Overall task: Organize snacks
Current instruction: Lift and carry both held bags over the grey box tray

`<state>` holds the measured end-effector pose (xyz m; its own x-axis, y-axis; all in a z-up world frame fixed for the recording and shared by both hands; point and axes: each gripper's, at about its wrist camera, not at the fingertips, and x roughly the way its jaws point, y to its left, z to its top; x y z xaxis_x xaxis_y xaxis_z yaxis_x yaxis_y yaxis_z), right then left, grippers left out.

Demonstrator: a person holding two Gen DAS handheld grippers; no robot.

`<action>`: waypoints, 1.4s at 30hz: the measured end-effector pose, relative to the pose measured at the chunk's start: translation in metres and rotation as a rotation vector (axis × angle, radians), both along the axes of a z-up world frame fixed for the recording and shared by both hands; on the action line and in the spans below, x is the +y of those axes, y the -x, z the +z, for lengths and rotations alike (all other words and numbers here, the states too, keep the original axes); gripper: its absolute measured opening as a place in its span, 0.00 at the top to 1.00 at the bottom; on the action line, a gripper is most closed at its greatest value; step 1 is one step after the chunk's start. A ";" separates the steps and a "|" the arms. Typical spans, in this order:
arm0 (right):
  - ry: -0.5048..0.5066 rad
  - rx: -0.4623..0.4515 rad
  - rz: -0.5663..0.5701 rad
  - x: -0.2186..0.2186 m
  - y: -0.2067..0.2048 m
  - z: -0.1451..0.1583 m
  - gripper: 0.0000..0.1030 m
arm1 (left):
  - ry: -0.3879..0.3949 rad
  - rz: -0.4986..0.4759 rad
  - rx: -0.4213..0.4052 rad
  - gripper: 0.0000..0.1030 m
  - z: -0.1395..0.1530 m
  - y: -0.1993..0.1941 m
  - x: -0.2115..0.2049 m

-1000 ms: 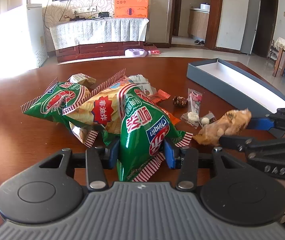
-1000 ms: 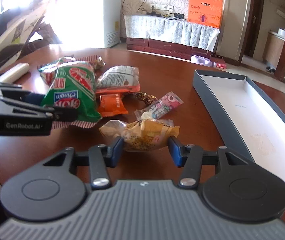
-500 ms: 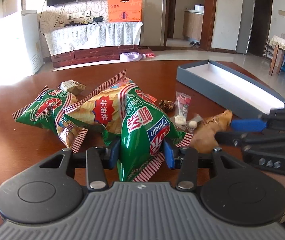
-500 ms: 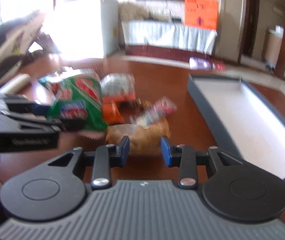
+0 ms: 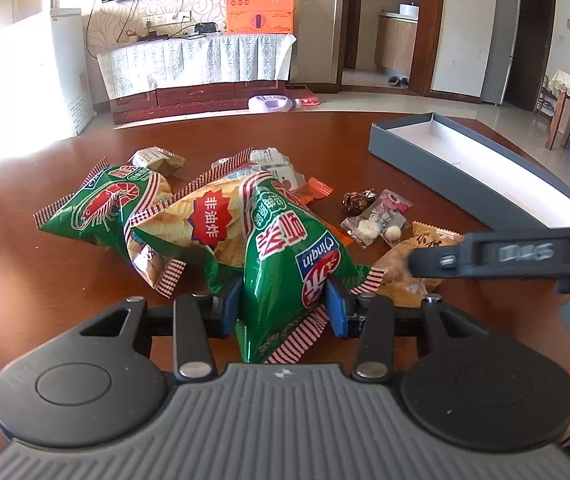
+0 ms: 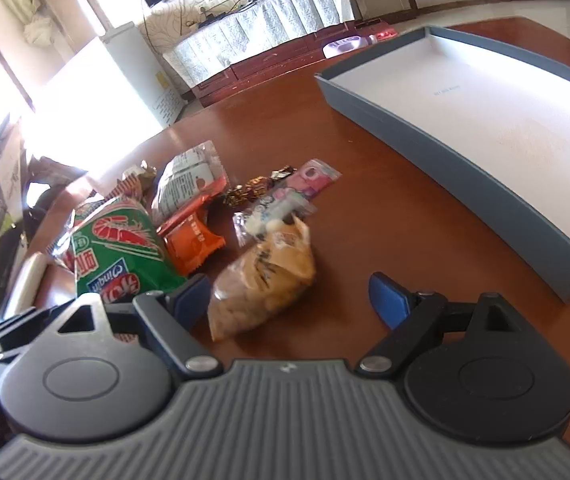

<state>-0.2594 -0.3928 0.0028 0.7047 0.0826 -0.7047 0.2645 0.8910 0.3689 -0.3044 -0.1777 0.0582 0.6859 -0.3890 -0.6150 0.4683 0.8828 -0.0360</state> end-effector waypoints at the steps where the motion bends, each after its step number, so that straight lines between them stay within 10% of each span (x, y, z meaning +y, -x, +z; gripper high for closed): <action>1: 0.043 0.004 0.011 0.006 -0.005 -0.001 0.15 | 0.000 -0.001 0.001 0.52 0.000 0.000 0.000; 8: 0.283 -0.034 0.148 0.032 -0.014 0.001 0.41 | 0.002 -0.006 0.017 0.52 -0.003 -0.003 0.002; 42: 0.448 -0.309 0.073 -0.048 0.058 0.074 0.42 | 0.048 -0.152 -0.117 0.55 0.037 0.019 -0.112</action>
<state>-0.3172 -0.4409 0.0766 0.8881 -0.1213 -0.4434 0.1355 0.9908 0.0002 -0.3230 -0.2899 0.0954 0.6826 -0.5205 -0.5130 0.5999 0.8000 -0.0135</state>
